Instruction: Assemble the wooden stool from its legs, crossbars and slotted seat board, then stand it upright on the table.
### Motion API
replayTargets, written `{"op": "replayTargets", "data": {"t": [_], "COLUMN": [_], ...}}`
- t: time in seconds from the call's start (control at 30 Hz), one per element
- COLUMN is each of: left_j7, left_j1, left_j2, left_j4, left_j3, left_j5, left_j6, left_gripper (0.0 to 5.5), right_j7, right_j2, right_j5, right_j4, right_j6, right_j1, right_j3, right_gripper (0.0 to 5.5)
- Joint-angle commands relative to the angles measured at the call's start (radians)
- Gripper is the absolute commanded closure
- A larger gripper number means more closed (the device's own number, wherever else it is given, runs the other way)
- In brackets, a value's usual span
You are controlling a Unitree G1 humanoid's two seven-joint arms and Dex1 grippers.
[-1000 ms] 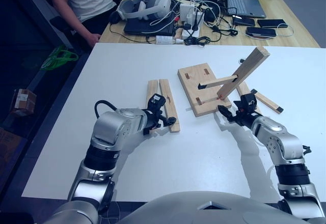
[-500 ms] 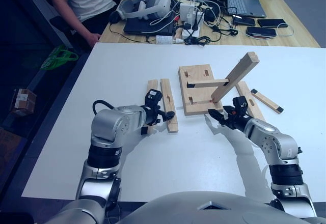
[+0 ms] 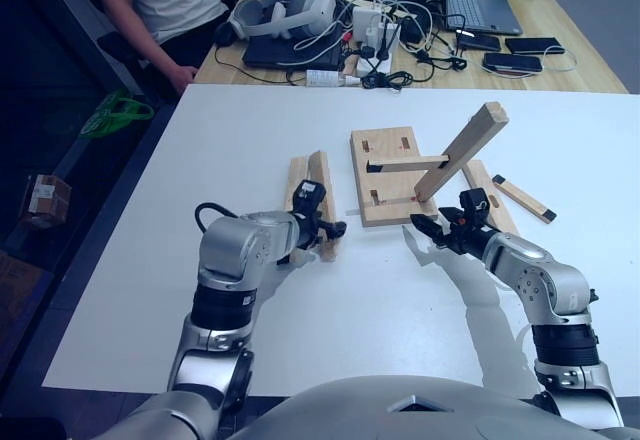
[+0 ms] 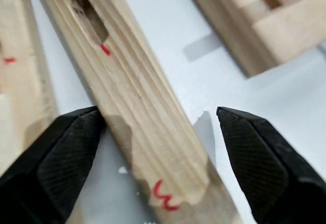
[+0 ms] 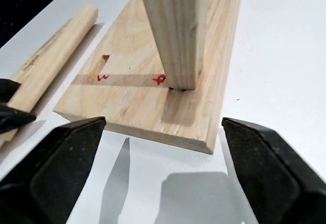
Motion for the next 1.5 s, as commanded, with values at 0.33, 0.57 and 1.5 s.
{"op": "replayTargets", "data": {"t": [0.33,0.57,1.5], "left_j7": [-0.031,-0.050,0.063], "left_j1": [0.025,0.046,-0.131], "left_j2": [0.074,0.105,-0.005], "left_j4": [0.024,0.020,0.016], "left_j3": [-0.046,-0.052,0.154], "left_j5": [0.040,0.044,0.095], "left_j6": [-0.065,-0.096,-0.293], "left_gripper": [2.09,3.10,3.45], "right_j7": [-0.018,-0.028,-0.015], "right_j2": [0.009,0.019,-0.045], "right_j5": [-0.013,-0.018,0.009], "right_j4": [0.010,0.022,-0.082], "right_j6": [-0.006,-0.018,0.072], "right_j1": [-0.013,-0.024,0.039], "right_j3": [-0.017,-0.019,-0.056], "right_gripper": [1.16,1.16,1.16]}}
